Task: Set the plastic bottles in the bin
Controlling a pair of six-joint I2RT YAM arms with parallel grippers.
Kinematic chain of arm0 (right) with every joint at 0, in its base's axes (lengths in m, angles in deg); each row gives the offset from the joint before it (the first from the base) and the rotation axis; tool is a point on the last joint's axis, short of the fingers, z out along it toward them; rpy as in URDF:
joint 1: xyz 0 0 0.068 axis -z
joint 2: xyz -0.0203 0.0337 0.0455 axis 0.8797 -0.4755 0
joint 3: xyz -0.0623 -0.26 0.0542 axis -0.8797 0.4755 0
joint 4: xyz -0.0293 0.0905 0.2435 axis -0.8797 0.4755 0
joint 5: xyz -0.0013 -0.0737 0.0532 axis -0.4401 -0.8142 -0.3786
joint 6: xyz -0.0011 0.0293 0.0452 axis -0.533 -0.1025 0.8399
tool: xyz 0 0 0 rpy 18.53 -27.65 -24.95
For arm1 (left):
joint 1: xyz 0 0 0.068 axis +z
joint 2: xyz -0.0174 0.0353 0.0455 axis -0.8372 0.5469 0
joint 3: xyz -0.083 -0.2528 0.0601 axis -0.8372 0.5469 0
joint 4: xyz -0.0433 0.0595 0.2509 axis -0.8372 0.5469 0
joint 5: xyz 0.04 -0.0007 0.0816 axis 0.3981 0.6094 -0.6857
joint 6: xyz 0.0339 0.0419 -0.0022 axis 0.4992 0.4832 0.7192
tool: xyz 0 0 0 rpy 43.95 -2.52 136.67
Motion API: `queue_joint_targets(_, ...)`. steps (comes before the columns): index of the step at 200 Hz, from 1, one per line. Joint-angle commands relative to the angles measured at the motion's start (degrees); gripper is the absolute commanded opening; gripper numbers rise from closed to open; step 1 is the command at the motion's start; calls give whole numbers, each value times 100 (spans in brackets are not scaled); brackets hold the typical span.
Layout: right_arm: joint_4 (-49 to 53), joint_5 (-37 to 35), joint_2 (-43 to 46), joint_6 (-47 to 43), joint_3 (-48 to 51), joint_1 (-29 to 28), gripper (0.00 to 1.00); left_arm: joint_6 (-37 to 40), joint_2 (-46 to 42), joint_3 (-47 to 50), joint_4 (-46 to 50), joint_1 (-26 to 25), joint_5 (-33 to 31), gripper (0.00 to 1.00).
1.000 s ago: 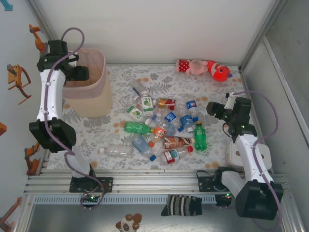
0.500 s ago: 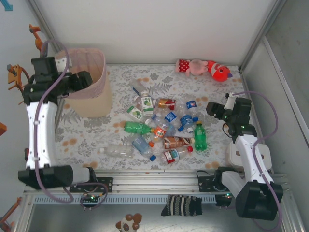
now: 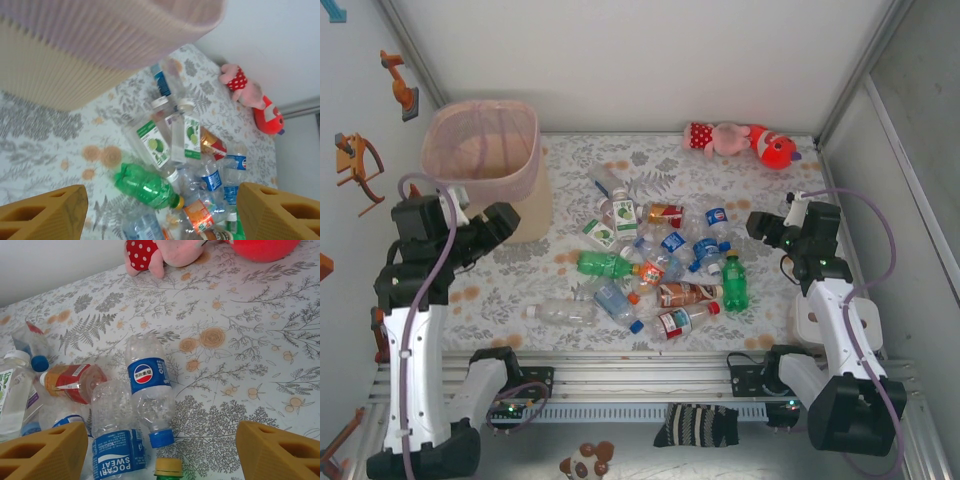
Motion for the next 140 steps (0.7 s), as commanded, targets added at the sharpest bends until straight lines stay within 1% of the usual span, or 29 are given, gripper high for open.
queue_joint_targets(1, -158, 126, 28, 97, 26, 21, 77, -528, -251, 433, 507, -17, -380, 78)
queue_joint_targets(31, -190, 151, 53, 120, 61, 24, 77, -1194, -580, 1296, 737, -15, -560, 81)
queue_joint_targets(60, -208, 170, 28, 130, 79, 17, 77, -2102, -983, 2418, 449, -21, -328, 83)
queue_joint_targets(82, -227, 179, 18, 131, 66, 11, 77, -2877, -1290, 3093, 500, -13, -587, 83)
queue_joint_targets(105, -240, 187, -9, 136, 79, 25, 77, -3409, -1571, 3626, 528, -13, -755, 83)
queue_joint_targets(140, -243, 213, -53, 144, 79, 11, 77, -3944, -1847, 4036, 521, -20, -971, 82)
